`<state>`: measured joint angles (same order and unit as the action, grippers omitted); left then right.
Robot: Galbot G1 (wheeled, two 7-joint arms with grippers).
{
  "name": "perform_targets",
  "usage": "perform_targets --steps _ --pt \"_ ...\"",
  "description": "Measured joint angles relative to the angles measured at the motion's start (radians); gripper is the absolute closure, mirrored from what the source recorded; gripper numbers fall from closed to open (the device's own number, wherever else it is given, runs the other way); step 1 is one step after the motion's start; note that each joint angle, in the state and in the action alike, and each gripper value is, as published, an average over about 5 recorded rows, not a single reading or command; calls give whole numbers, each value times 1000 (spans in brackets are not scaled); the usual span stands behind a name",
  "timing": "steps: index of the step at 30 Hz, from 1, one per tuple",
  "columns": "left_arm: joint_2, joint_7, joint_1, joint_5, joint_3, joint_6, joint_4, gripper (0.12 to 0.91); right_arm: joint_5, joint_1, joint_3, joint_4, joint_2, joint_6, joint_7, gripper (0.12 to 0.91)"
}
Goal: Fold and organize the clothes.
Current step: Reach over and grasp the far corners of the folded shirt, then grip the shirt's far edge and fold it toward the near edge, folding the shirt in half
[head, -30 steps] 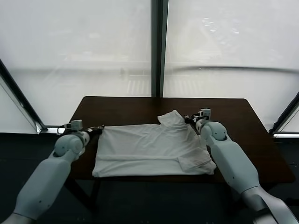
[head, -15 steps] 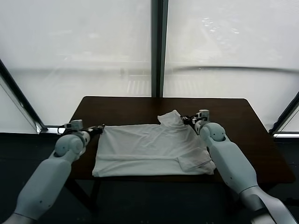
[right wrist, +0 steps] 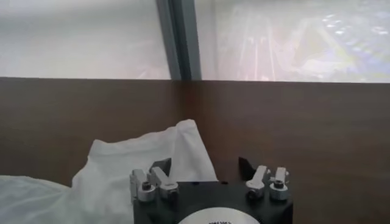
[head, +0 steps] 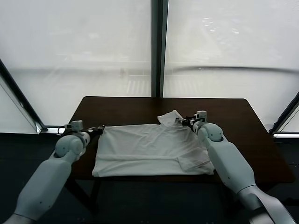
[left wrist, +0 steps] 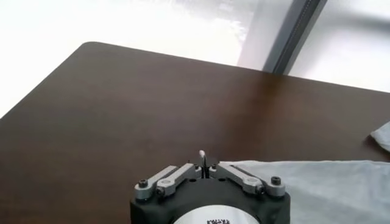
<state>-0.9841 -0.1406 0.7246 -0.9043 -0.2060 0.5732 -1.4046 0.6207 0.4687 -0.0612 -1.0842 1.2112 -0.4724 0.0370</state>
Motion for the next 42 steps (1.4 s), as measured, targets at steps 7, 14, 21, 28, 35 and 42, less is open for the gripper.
perform_targets --steps 7,14,21,28,35,42 --pt "3 1 5 2 -3 0 -3 850 0 5 -3 -4 -2 3 2 815" --pt "4 2 7 -3 -10 -3 -12 850 13 24 -24 -27 -12 67 19 886" --pt "6 3 20 -17 -29 -18 -42 850 46 56 -49 -66 -33 156 33 886" --pt "18 4 43 -26 -53 -31 -89 850 87 102 -75 -126 -58 224 40 886" --pt "33 4 89 -36 -87 -46 -159 850 96 163 -111 -194 -84 234 40 886" --pt "42 4 153 -37 -124 -60 -223 850 106 234 -148 -264 -112 214 38 886"
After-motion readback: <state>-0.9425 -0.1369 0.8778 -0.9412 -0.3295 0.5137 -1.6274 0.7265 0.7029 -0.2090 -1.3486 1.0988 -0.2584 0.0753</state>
